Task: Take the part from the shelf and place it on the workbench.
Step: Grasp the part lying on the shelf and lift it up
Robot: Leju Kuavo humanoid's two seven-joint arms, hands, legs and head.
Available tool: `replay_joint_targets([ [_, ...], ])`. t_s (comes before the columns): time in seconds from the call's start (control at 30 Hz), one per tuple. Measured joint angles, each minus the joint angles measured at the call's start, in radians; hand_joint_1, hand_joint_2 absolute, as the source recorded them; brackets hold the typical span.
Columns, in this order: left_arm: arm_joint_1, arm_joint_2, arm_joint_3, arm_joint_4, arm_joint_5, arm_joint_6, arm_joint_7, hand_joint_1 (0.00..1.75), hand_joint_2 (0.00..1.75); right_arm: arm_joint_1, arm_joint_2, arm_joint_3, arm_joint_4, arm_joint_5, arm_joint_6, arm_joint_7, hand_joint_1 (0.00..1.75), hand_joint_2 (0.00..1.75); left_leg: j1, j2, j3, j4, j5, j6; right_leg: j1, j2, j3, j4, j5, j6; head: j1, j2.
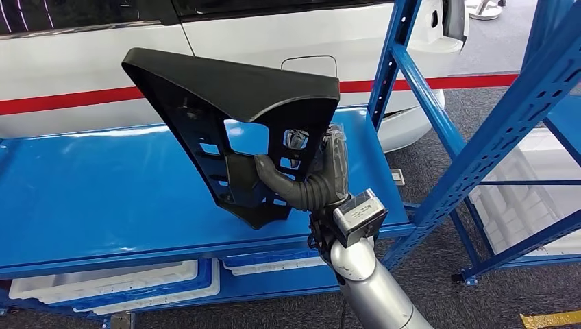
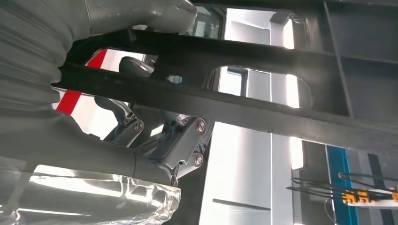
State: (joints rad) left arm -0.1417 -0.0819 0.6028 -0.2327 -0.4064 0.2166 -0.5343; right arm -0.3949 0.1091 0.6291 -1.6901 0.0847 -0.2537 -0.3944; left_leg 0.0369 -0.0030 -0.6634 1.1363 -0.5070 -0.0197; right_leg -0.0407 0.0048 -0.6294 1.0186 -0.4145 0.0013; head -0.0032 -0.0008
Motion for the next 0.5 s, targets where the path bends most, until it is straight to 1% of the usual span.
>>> replay_joint_targets([
  [0.03, 0.000, 0.000, 0.000, 0.000, 0.000, -0.001, -0.001, 0.00, 1.75, 0.000, 0.000, 0.000, 0.000, 0.000, 0.002, 0.000, 1.75, 1.75, 0.000, 0.000, -0.023, 0.068, -0.043, -0.001, 0.003, -0.001, -0.005, 0.000, 0.004, -0.005, -0.001, 0.000],
  [0.07, 0.000, 0.001, 0.001, 0.000, 0.001, -0.002, -0.002, 0.00, 1.75, 0.000, 0.000, 0.000, -0.001, 0.000, 0.002, 0.000, 1.75, 1.75, 0.000, 0.000, -0.041, 0.126, -0.074, -0.001, 0.007, -0.001, -0.012, 0.000, 0.008, -0.009, -0.002, 0.000],
  [0.1, 0.000, 0.001, 0.002, 0.000, 0.002, -0.003, -0.002, 0.00, 1.75, 0.000, 0.000, 0.000, -0.001, 0.000, 0.003, 0.000, 1.75, 1.75, 0.000, 0.000, -0.046, 0.158, -0.089, 0.001, 0.010, -0.002, -0.018, 0.000, 0.013, -0.012, -0.002, 0.000],
  [0.13, 0.000, 0.001, 0.004, 0.000, 0.002, -0.004, -0.002, 0.00, 1.75, 0.001, 0.000, 0.000, -0.001, 0.000, 0.003, 0.000, 1.75, 1.75, -0.001, 0.000, -0.029, 0.149, -0.086, 0.005, 0.013, -0.002, -0.025, 0.000, 0.018, -0.012, -0.002, 0.000],
  [0.17, 0.000, 0.001, 0.006, 0.000, 0.002, -0.004, -0.002, 0.00, 1.75, 0.000, 0.000, 0.000, -0.001, 0.000, 0.003, 0.000, 1.75, 1.75, -0.002, 0.000, 0.008, 0.103, -0.068, 0.011, 0.015, -0.001, -0.030, 0.000, 0.024, -0.012, -0.002, 0.000],
  [0.2, -0.002, 0.001, 0.007, 0.000, 0.002, -0.004, -0.002, 0.00, 1.75, 0.000, 0.000, 0.000, -0.001, 0.000, 0.003, 0.000, 1.75, 1.75, -0.005, 0.000, 0.061, 0.029, -0.049, 0.020, 0.016, -0.001, -0.035, 0.000, 0.031, -0.011, -0.002, 0.000],
  [0.23, -0.003, 0.002, 0.009, 0.000, 0.002, -0.004, -0.002, 0.00, 1.75, 0.000, 0.001, 0.000, -0.002, 0.000, 0.003, 0.000, 1.75, 1.75, -0.009, 0.000, 0.103, -0.035, -0.033, 0.027, 0.019, -0.001, -0.037, -0.001, 0.037, -0.006, -0.001, 0.000],
  [0.27, -0.005, 0.002, 0.009, 0.000, 0.002, -0.004, -0.003, 0.00, 1.75, 0.000, 0.001, 0.000, -0.003, 0.000, 0.003, 0.000, 1.75, 1.75, -0.014, 0.001, 0.132, -0.083, -0.022, 0.033, 0.019, -0.001, -0.038, -0.003, 0.043, -0.001, 0.000, 0.000],
  [0.3, -0.007, 0.003, 0.009, 0.000, 0.002, -0.004, -0.003, 0.00, 1.75, -0.001, 0.002, 0.000, -0.004, 0.000, 0.003, 0.000, 1.75, 1.75, -0.020, 0.001, 0.143, -0.106, -0.016, 0.039, 0.019, -0.002, -0.038, -0.005, 0.049, 0.006, 0.001, 0.000],
  [0.33, -0.007, 0.004, 0.010, -0.001, 0.002, -0.004, -0.004, 0.00, 1.75, -0.001, 0.002, 0.000, -0.004, 0.000, 0.003, 0.000, 1.75, 1.75, -0.025, 0.001, 0.137, -0.106, -0.010, 0.042, 0.017, -0.003, -0.037, -0.010, 0.056, 0.014, 0.001, 0.000],
  [0.37, -0.008, 0.004, 0.010, -0.001, 0.002, -0.004, -0.004, 0.00, 1.75, -0.001, 0.002, 0.000, -0.004, 0.000, 0.003, 0.000, 1.75, 1.75, -0.029, 0.001, 0.133, -0.113, 0.002, 0.048, 0.016, -0.004, -0.037, -0.017, 0.065, 0.023, 0.001, 0.000],
  [0.4, -0.008, 0.005, 0.010, 0.000, 0.002, -0.005, -0.004, 0.00, 1.75, -0.001, 0.002, 0.000, -0.005, 0.001, 0.004, 0.000, 1.75, 1.75, -0.029, 0.002, 0.133, -0.122, 0.017, 0.053, 0.017, -0.005, -0.039, -0.020, 0.069, 0.029, 0.001, 0.000],
  [0.43, -0.009, 0.004, 0.010, -0.001, 0.002, -0.005, -0.004, 0.00, 1.75, -0.002, 0.002, 0.000, -0.005, 0.001, 0.004, 0.000, 1.75, 1.75, -0.029, 0.004, 0.129, -0.133, 0.035, 0.060, 0.019, -0.005, -0.048, -0.010, 0.057, 0.028, 0.003, 0.000],
  [0.47, -0.009, 0.003, 0.011, -0.001, 0.002, -0.005, -0.004, 0.00, 1.75, -0.002, 0.001, 0.000, -0.005, 0.001, 0.004, 0.000, 1.75, 1.75, -0.028, 0.006, 0.122, -0.144, 0.054, 0.066, 0.021, -0.005, -0.062, 0.019, 0.028, 0.023, 0.004, 0.000],
  [0.5, -0.010, 0.002, 0.011, -0.001, 0.002, -0.006, -0.004, 0.00, 1.75, -0.002, -0.001, 0.000, -0.005, 0.000, 0.004, 0.000, 1.75, 1.75, -0.027, 0.008, 0.114, -0.149, 0.069, 0.070, 0.021, -0.005, -0.082, 0.071, -0.017, 0.013, 0.006, 0.000],
])
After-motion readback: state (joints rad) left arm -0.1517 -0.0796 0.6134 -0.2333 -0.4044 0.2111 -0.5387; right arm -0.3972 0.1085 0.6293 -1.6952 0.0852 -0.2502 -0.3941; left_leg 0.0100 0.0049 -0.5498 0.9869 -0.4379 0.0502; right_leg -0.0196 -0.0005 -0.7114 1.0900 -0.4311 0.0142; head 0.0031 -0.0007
